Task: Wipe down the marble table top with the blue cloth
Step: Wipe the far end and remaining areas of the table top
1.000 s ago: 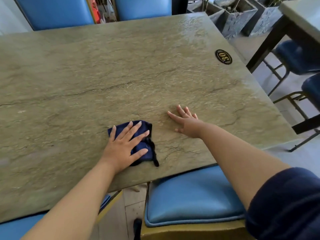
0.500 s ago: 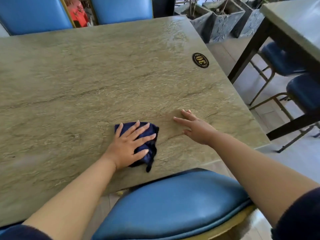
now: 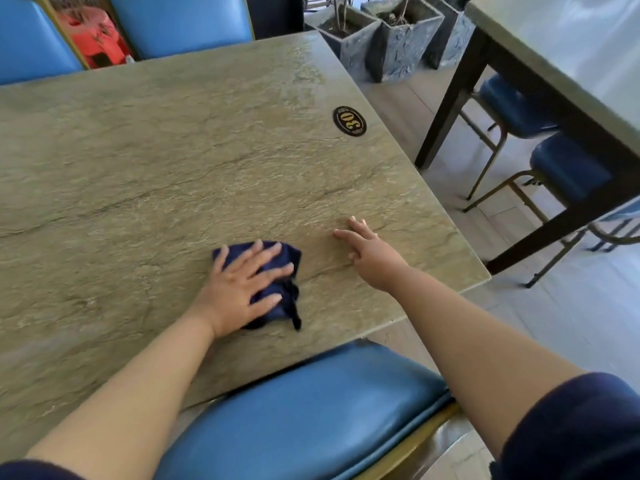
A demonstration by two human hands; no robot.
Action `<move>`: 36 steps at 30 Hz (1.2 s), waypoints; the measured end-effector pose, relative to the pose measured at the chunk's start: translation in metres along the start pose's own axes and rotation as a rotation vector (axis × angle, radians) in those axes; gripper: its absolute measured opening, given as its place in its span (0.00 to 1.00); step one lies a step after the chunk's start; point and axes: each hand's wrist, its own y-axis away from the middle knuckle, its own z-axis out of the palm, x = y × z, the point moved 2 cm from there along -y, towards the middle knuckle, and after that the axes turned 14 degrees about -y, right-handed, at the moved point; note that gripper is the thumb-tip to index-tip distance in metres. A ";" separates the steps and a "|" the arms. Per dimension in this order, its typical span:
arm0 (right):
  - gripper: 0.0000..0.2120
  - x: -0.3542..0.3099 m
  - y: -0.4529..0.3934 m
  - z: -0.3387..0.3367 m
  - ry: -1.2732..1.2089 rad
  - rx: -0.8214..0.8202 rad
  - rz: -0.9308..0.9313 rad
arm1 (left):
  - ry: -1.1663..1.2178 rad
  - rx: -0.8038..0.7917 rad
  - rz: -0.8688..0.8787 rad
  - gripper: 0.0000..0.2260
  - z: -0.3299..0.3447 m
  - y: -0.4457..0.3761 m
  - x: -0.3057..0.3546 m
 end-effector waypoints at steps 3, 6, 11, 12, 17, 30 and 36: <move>0.28 0.003 0.001 0.000 -0.063 0.005 -0.013 | 0.023 -0.018 -0.290 0.25 -0.004 -0.025 0.016; 0.29 0.005 0.000 0.001 -0.108 0.020 -0.034 | 0.051 -0.024 -0.377 0.29 -0.009 -0.037 0.044; 0.23 0.009 0.002 0.000 -0.259 0.099 -0.041 | 0.091 -0.117 -0.027 0.29 -0.013 -0.022 0.069; 0.21 0.008 0.002 0.002 -0.270 0.146 -0.028 | 0.151 -0.123 -0.023 0.30 -0.015 -0.019 0.064; 0.25 -0.034 0.008 0.039 0.073 0.198 -0.239 | 0.300 -0.118 -0.601 0.26 -0.008 -0.001 0.015; 0.30 -0.033 -0.019 0.060 0.340 0.021 -0.241 | 0.345 -0.335 -0.631 0.24 -0.006 0.006 0.002; 0.34 -0.037 0.031 0.085 0.427 -0.421 -0.573 | 0.315 -0.341 -0.651 0.24 -0.005 0.003 0.002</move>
